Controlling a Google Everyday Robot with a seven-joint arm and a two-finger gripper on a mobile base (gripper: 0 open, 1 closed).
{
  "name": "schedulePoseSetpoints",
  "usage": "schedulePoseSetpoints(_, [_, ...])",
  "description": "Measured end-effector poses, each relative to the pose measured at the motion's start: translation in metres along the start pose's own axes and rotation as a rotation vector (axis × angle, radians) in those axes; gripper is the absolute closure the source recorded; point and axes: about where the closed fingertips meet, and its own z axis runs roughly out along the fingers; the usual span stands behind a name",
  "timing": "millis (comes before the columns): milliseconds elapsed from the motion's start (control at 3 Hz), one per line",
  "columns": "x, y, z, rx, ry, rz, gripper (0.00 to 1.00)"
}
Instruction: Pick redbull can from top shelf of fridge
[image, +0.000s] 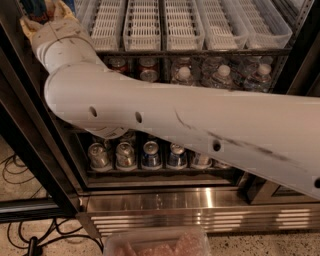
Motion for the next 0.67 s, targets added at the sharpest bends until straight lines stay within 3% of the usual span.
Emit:
schedulePoseSetpoints(333, [-0.0001,0.0,0.0,0.0,0.0,0.0,1.0])
schedulePoseSetpoints(667, [-0.0001,0.0,0.0,0.0,0.0,0.0,1.0])
